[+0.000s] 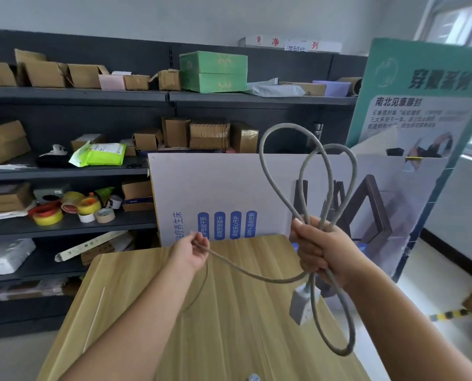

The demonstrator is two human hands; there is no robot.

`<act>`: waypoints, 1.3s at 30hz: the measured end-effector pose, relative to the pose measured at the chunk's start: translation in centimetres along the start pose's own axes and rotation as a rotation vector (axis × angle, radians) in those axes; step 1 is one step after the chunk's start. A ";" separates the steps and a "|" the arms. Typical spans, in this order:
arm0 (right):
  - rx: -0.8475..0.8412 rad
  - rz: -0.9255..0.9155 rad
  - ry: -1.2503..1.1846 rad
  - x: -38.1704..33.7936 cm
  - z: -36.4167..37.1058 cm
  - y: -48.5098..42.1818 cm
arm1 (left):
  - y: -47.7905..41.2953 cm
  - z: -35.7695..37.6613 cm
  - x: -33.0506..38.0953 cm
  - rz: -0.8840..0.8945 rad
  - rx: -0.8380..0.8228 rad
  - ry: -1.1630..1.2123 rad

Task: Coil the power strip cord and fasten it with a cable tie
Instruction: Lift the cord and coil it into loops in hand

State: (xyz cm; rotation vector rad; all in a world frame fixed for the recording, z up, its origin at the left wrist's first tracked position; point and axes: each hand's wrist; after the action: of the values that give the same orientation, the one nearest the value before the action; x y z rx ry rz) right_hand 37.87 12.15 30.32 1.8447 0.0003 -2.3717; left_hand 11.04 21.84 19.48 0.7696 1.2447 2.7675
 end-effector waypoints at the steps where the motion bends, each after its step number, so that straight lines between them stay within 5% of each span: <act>1: 0.094 -0.023 0.056 0.4 -0.2 -0.3 | 0.5 0.1 0.6 0.060 -0.008 -0.060; 8: 0.472 -0.130 0.213 3.8 1.4 -3.4 | 9.1 2.2 -2.8 0.382 -0.479 -0.513; 14: 0.454 -0.136 0.046 6.6 4.7 -4.5 | 10.4 0.6 -7.1 0.683 -0.584 -0.815; 17: 0.381 -0.095 -0.064 7.2 5.9 -4.0 | 10.3 -0.3 -7.7 0.802 -0.541 -0.778; 21: 0.270 -0.053 -0.121 7.4 6.4 -3.7 | 9.7 -1.5 -7.2 1.225 -0.487 -0.940; 23: 0.187 -0.030 -0.115 7.0 6.4 -3.5 | 9.5 -2.0 -6.7 1.125 -0.499 -0.817; 27: 0.051 -0.003 0.001 5.6 5.8 -3.2 | 7.2 -3.2 -5.7 0.607 -0.334 -0.313; 39: -0.382 -0.119 -0.160 0.1 3.1 -1.4 | -1.4 -3.2 -3.6 1.074 0.077 -1.534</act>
State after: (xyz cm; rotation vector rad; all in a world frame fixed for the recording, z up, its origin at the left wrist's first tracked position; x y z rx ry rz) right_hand 34.72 13.31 30.92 1.5136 0.5220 -2.3795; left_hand 12.52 19.78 15.13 3.1786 0.5138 1.2218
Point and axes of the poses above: each hand's wrist, its own y-axis away from the middle knuckle, its own z-axis out of the palm, x = y × z, and after that the axes turned 14 degrees about x, right-handed
